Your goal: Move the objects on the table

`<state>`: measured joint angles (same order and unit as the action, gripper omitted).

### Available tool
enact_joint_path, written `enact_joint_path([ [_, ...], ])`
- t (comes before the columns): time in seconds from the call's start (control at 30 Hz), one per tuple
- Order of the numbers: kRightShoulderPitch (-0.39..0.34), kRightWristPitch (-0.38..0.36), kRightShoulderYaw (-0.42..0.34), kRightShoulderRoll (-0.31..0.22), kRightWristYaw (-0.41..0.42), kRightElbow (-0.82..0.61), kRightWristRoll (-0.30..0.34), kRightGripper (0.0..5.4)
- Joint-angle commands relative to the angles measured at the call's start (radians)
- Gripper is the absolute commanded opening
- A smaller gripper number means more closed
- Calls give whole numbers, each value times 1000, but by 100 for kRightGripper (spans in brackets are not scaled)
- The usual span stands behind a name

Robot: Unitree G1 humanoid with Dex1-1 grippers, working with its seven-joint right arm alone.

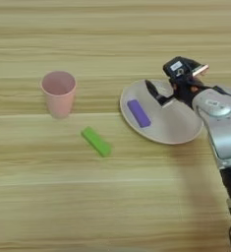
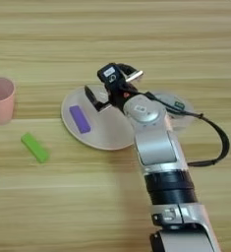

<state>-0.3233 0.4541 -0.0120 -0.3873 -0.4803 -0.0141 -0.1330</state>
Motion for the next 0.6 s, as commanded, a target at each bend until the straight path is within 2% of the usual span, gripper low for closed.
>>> enact_joint_path([
  [0.03,-39,24,-45,-23,-4,-76,54,538],
  [0.2,-5,34,-52,-12,-12,-98,102,538],
  [0.6,27,12,0,6,0,-17,98,538],
])
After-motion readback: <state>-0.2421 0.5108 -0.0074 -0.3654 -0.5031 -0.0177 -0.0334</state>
